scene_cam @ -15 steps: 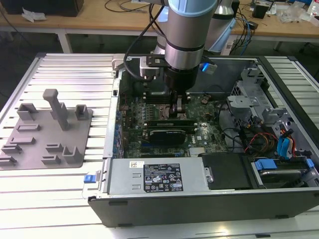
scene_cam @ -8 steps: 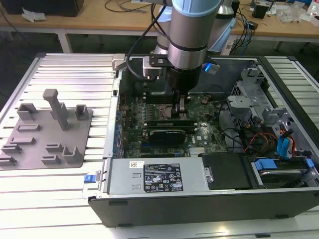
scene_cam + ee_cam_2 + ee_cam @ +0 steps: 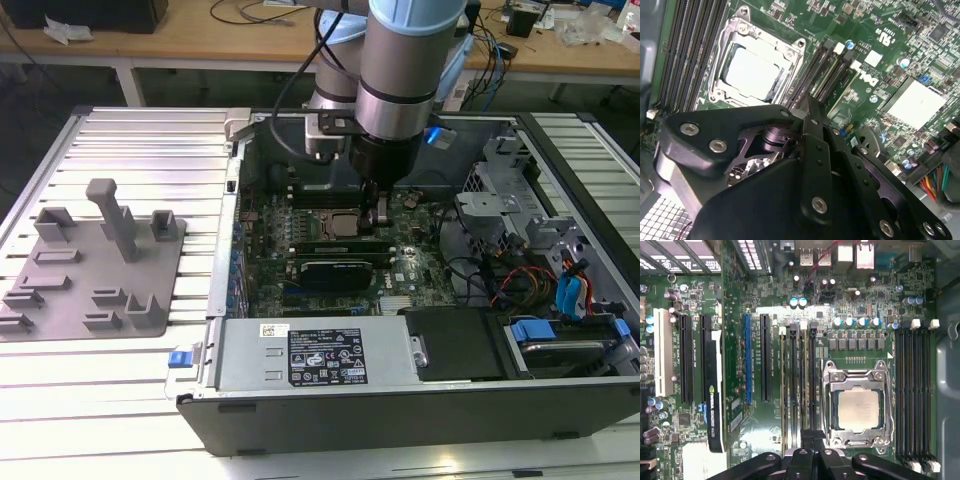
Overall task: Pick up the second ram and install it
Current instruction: 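Press down the second ram until it locks into place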
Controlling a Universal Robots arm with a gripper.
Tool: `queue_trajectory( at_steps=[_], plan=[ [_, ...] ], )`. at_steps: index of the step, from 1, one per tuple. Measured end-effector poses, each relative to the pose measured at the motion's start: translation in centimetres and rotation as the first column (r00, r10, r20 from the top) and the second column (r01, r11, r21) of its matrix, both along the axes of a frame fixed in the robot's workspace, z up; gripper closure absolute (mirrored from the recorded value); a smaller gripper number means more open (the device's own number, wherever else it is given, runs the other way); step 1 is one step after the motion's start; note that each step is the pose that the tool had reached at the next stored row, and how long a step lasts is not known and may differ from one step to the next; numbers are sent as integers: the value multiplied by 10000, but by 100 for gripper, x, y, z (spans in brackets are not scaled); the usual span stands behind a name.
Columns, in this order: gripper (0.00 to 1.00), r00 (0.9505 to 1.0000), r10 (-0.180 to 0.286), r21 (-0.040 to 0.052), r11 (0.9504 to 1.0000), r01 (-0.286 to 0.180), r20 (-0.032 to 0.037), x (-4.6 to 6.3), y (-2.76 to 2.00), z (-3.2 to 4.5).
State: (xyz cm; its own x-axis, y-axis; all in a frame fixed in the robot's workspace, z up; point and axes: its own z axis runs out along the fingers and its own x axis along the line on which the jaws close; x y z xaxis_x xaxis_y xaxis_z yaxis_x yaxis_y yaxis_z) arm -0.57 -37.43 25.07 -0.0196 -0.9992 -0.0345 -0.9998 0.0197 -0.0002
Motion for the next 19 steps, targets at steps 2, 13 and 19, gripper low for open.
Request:
queue_trajectory(
  at_steps=[2, 13, 19],
  plan=[
    [92, 10000, 0, -1, 10000, 0, 0, 51, 0, -1],
    [92, 10000, -23, -4, 10000, 23, -1, 327, -8, -52],
    [92, 10000, -32, -4, 10000, 32, -1, 329, -9, -100]
  ],
)
